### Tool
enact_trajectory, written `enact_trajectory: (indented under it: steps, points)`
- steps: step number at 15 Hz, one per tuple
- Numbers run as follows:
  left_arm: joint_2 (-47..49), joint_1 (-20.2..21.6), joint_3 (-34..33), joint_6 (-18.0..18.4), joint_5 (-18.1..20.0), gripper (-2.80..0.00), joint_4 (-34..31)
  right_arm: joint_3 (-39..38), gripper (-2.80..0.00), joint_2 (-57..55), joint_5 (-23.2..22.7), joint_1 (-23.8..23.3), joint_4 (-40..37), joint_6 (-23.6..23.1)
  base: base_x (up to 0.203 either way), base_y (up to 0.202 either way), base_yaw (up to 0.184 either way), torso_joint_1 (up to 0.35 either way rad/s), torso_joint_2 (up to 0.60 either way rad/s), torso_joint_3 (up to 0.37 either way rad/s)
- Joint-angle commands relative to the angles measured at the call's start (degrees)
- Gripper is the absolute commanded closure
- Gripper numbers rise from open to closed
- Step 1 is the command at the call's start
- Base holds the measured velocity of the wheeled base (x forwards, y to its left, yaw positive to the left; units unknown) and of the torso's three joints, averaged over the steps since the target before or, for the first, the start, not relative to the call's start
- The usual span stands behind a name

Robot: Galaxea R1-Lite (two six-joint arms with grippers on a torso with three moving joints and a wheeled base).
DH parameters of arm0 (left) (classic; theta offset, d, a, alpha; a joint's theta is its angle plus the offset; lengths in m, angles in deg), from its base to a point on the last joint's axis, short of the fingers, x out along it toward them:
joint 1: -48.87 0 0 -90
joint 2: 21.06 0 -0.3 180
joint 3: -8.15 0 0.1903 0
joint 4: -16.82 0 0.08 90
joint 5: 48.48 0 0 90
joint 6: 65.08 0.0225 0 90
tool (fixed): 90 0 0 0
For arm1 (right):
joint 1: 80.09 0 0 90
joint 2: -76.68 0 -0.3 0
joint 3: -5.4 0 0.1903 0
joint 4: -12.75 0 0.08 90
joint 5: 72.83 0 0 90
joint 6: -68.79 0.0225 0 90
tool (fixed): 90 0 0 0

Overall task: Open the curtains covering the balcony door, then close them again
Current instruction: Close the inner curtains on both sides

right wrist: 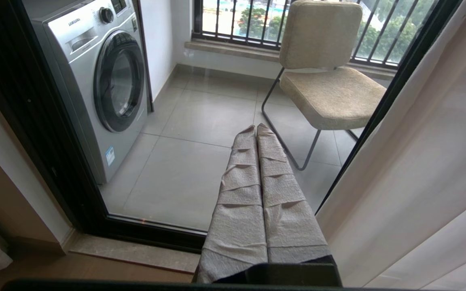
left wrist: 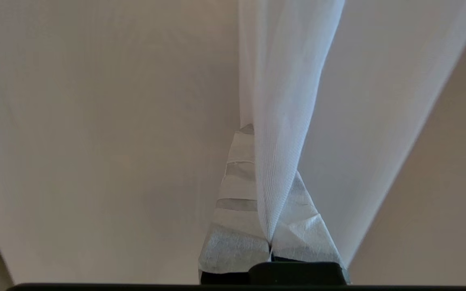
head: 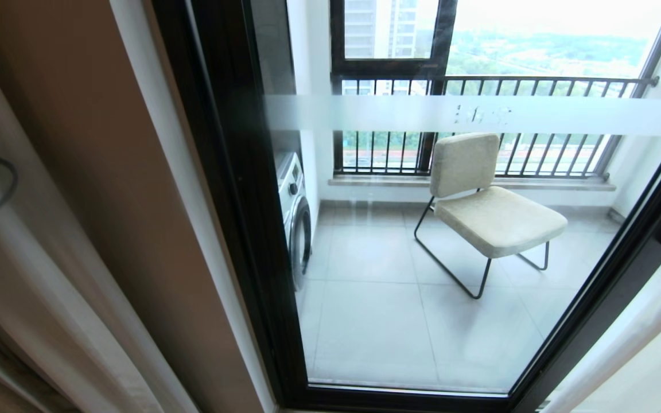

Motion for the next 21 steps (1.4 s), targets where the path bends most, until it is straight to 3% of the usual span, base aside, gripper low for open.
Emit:
enact_trajectory:
  steps: [1, 7, 13, 16, 21]
  points:
    - [-0.95, -1.05, 0.0, -0.07, 0.05, 0.0, 0.34, 0.0, 0.0, -0.07, -0.05, -0.01, 0.01, -0.05, 0.0, 0.0, 0.0, 0.0, 0.0, 0.0]
    - [-4.75, -7.25, -0.52, -0.25, 0.05, 0.0, -0.08, 0.0, 0.0, -0.07, -0.01, -0.01, 0.01, -0.05, 0.0, 0.0, 0.0, 0.0, 0.0, 0.0]
    - [-10.79, -16.0, -3.65, -0.25, -0.04, 0.0, -1.15, 0.0, 0.0, -0.07, 0.04, 0.02, -0.08, -0.05, 0.0, 0.0, 0.0, 0.0, 0.0, 0.0]
    - [-13.24, -20.97, -5.17, -0.25, -0.04, 0.0, -2.62, 0.0, 0.0, -0.07, 0.01, 0.06, 0.0, -0.05, 0.0, 0.0, 0.0, 0.0, 0.0, 0.0]
    - [-16.12, -25.78, -5.22, -0.16, 0.47, 0.0, -5.85, 0.0, 0.0, -0.07, -0.05, -0.01, 0.01, -0.05, 0.0, 0.0, 0.0, 0.0, 0.0, 0.0]
